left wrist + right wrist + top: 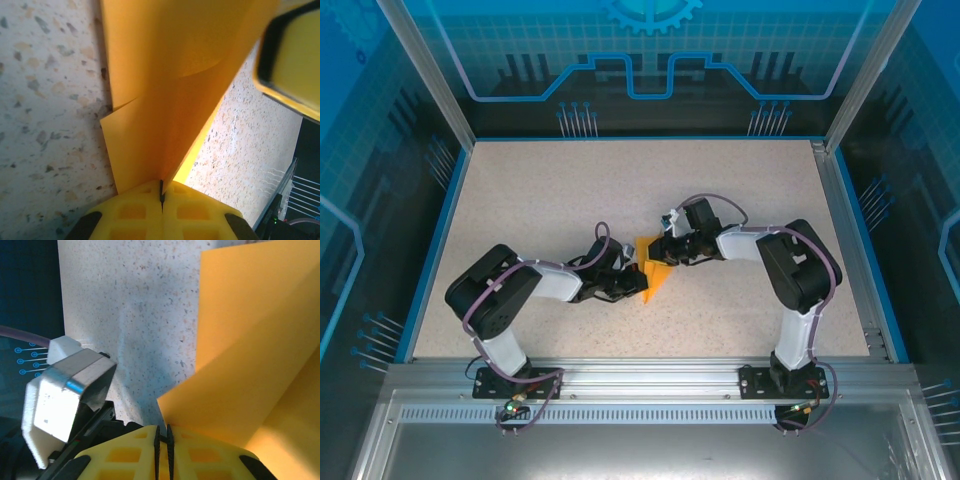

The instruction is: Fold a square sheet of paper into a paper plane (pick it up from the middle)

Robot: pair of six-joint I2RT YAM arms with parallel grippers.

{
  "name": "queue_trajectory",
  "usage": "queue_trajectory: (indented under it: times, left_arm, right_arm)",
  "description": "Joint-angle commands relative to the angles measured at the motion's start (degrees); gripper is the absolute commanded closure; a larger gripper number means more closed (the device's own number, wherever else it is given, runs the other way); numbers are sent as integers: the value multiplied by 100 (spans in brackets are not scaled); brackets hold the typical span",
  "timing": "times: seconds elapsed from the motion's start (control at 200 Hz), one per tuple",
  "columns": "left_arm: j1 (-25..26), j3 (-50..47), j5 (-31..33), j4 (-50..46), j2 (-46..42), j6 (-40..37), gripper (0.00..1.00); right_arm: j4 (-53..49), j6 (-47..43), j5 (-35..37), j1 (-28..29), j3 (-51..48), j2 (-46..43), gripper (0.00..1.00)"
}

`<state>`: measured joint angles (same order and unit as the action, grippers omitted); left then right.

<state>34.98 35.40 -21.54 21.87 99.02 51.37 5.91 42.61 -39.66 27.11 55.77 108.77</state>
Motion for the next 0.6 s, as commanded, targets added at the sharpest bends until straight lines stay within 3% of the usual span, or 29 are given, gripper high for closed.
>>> queue_trajectory:
  times: [0.0, 0.075, 0.22, 0.595]
  left_arm:
    - [-55, -81, 36, -162, 79, -1, 94]
    - [-62, -47, 43, -210, -11, -41, 85]
    - [-62, 89, 83, -357, -159, -167, 81]
    - [-61, 152, 265, -373, -274, -154, 83]
  right_arm:
    - [23, 63, -90, 72, 99, 82, 86]
    - [38, 62, -130, 72, 101, 109, 85]
    - [10, 44, -133, 70, 101, 123, 86]
    - [15, 59, -145, 81, 83, 125, 86]
